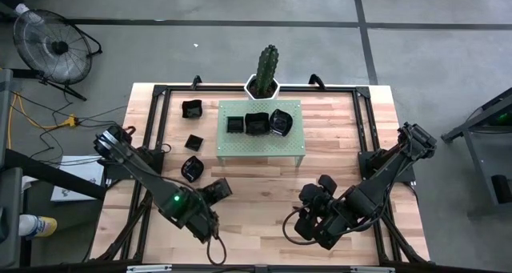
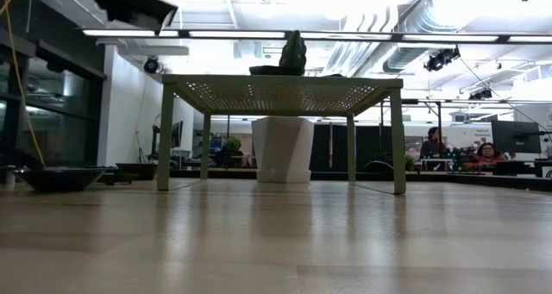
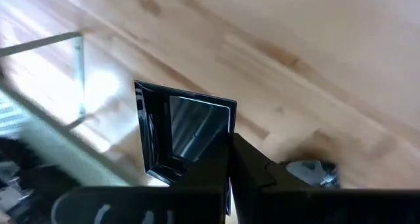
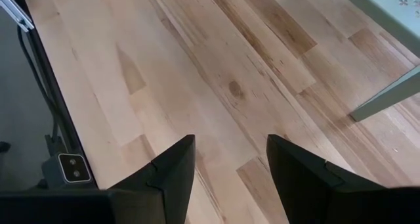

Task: Pick & Place Mini shaped plates
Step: Stack the square plate on top of the square plates on the shelf

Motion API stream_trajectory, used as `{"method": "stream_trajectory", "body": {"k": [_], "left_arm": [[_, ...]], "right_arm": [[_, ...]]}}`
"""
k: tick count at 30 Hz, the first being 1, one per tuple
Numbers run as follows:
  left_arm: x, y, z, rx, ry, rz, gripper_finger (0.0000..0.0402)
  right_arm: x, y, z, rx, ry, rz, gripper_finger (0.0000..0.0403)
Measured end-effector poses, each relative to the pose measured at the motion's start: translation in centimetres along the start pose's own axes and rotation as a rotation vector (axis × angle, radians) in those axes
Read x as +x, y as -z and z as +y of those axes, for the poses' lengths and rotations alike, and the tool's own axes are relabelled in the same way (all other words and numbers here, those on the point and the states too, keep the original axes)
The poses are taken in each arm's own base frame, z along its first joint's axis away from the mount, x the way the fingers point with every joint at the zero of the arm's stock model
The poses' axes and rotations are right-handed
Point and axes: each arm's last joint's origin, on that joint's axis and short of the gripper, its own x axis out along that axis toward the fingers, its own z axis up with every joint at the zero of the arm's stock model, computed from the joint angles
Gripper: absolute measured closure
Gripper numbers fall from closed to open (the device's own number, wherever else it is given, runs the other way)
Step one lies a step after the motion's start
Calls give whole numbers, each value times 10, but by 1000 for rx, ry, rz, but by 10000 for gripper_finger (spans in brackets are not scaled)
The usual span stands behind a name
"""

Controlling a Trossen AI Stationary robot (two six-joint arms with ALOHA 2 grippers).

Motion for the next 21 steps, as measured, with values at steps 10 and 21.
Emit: {"method": "stream_trajectory", "body": {"k": [10, 21], "left_arm": [[-21, 58, 37, -21, -43, -15, 401], [-18, 131, 81, 78, 7, -53, 401]], "right_arm": [[0, 0, 0, 7, 4, -3, 219], [0, -1, -1, 74, 14, -24, 219]]}}
